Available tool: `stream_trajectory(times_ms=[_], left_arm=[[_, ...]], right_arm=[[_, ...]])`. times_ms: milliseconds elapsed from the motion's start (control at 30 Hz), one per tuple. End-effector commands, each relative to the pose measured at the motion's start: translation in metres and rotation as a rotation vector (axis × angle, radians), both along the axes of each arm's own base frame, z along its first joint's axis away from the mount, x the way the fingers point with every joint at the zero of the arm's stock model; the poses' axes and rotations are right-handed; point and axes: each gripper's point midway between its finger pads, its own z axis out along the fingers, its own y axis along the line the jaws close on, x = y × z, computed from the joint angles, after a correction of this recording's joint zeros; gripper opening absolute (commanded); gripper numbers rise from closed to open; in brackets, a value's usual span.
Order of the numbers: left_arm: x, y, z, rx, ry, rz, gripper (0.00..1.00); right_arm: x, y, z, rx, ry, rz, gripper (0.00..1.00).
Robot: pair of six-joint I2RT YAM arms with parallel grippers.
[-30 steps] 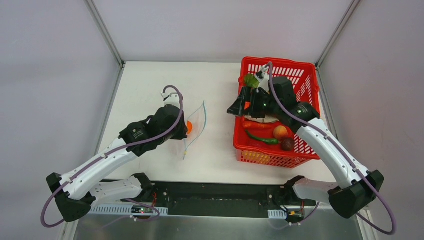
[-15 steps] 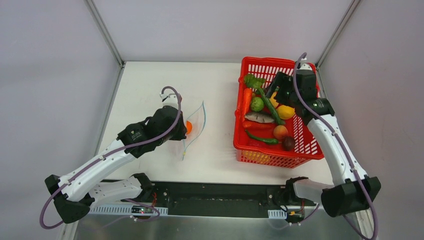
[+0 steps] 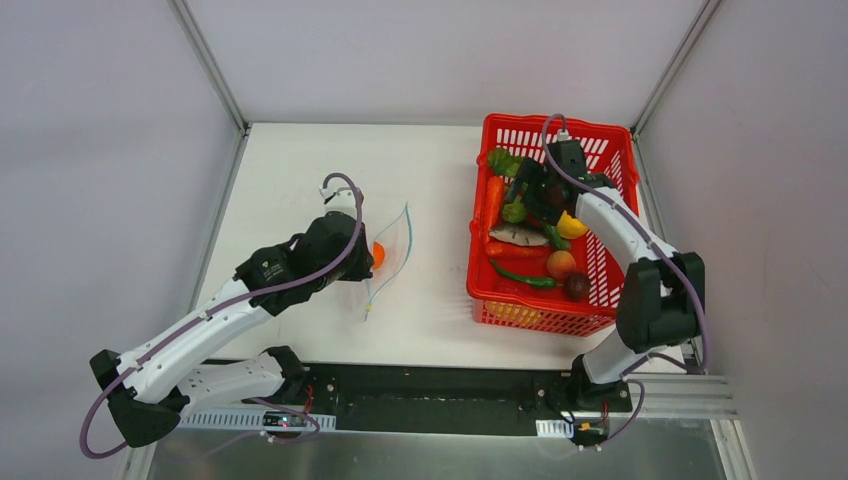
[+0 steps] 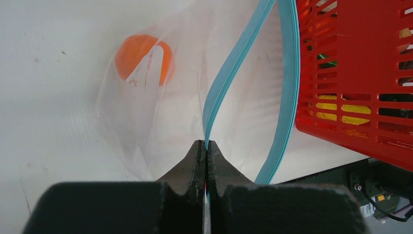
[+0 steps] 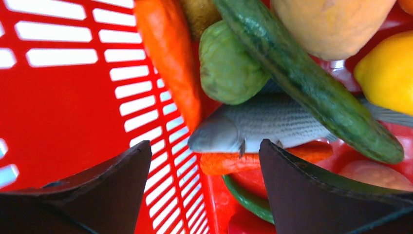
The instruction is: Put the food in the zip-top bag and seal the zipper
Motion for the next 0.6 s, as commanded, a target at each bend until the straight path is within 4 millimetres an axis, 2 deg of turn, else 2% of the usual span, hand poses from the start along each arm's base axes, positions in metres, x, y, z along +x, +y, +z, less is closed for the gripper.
stream_trajectory(times_ms=[0, 167, 400, 500, 567], left_arm=[[0.0, 0.0, 0.008, -0.032, -0.008, 0.009, 0.0], [0.001, -0.003, 0.008, -0.038, -0.003, 0.0, 0.0], [0.0, -0.007, 0.007, -0.046, 0.007, -0.006, 0.0], [0.001, -0.008, 0.008, -0.048, 0.009, -0.007, 0.0], [0.0, -0.008, 0.008, -0.045, 0.012, -0.008, 0.0]], right_arm=[[0.038, 0.0, 0.003, 0.019, -0.037, -0.126, 0.84], [0.061, -0.012, -0.015, -0.009, -0.042, -0.284, 0.77], [0.084, -0.015, -0.042, 0.01, -0.04, -0.419, 0.66], [0.092, -0.013, -0.055, 0.018, -0.036, -0.43, 0.66], [0.09, -0.007, -0.06, 0.011, 0.003, -0.394, 0.7]])
